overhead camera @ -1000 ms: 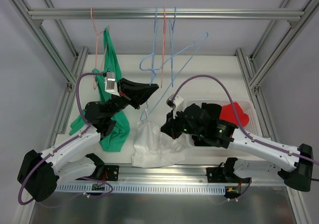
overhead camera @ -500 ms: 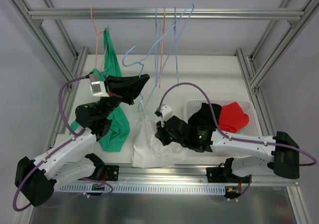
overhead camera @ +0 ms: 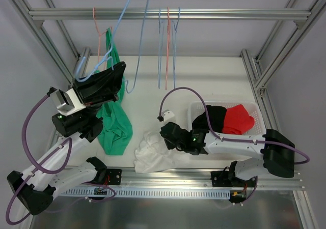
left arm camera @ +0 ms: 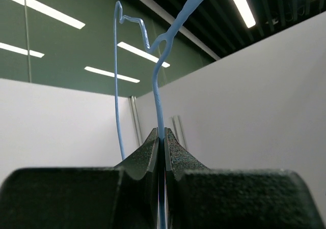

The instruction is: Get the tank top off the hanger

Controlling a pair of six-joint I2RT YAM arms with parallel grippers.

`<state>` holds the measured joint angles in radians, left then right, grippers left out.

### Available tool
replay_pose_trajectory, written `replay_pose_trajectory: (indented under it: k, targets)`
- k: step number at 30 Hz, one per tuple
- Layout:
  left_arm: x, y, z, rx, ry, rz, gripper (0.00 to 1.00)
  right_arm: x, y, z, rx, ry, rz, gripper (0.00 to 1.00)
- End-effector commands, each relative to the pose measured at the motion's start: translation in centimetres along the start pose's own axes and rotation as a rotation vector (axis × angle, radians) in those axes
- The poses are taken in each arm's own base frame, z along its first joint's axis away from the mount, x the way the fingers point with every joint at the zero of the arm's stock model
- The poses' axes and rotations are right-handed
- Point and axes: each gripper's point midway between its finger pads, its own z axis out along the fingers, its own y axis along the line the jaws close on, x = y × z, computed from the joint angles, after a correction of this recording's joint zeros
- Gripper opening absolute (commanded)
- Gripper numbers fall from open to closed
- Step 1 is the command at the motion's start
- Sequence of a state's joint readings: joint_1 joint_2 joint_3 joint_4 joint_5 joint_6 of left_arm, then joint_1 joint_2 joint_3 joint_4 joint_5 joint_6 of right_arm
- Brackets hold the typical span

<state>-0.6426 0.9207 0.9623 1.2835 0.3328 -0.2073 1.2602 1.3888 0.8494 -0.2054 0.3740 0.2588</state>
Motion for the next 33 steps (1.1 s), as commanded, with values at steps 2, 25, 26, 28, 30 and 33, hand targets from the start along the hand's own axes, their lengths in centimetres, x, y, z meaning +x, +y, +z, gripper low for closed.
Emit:
replay_pose_trajectory:
  k: [2, 25, 26, 28, 30, 33]
  targets:
    - [0.3, -0.4, -2.3, -0.019, 0.013, 0.042, 0.0, -3.0, 0.3, -1.5, 0.0, -0.082, 0.046, 0.1]
    - [14.6, 6.2, -17.6, -0.84, 0.928, -0.265, 0.0, -9.6, -1.0, -18.1, -0.303, -0.403, 0.129, 0.99]
    - [15.0, 6.9, -16.8, -0.845, 0.932, -0.251, 0.0, -9.6, -1.3, -18.8, -0.313, -0.42, 0.138, 1.0]
    - [15.5, 7.6, -15.7, -0.838, 0.943, -0.218, 0.0, -9.3, -1.7, -19.0, -0.305, -0.421, 0.14, 1.0]
    - [16.6, 8.9, -13.3, -0.825, 0.953, -0.195, 0.0, -9.1, -1.9, -19.0, -0.302, -0.418, 0.141, 1.0]
    - [18.5, 10.5, -10.4, -0.805, 0.96, -0.163, 0.0, -8.8, -1.8, -18.9, -0.303, -0.402, 0.131, 0.99]
